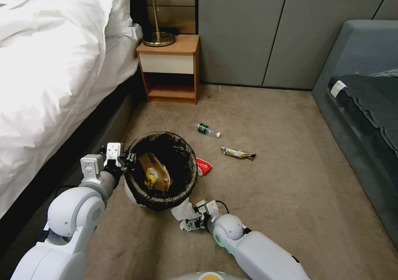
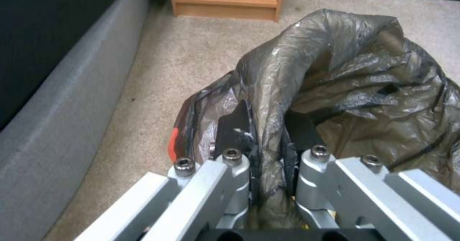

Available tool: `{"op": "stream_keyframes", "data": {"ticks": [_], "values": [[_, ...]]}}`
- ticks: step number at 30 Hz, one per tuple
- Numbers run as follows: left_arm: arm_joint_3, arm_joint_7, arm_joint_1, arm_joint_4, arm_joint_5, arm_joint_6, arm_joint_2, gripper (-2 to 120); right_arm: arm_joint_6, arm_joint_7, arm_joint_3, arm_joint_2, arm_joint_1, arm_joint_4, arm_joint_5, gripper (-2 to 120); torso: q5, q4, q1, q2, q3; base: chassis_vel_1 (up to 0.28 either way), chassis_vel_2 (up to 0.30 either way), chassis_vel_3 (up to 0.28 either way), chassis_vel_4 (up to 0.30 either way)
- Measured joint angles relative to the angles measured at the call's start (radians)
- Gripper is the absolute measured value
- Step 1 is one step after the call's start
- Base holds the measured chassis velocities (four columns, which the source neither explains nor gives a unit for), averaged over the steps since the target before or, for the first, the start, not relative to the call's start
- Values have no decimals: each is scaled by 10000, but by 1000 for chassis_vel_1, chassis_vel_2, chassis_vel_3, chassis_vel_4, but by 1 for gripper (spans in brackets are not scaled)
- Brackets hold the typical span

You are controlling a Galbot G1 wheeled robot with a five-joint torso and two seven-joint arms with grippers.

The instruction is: Pick up the trash bin, then pick up the garbage from the floor and place it into the trash bin.

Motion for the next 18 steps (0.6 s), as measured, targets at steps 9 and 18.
{"op": "stream_keyframes", "data": {"ticks": [9,18], "values": [[6,34,-25,11,11,0,4,6,-539,601,-235,-339,-141,1019,634,73,-10,-7,1,-2,2,0,0,0,0],[29,64,-97,101,68,0,-38,6,-710,769,-381,-488,-131,1424,1078,47,-4,-3,1,-3,3,0,0,0,0]]}}
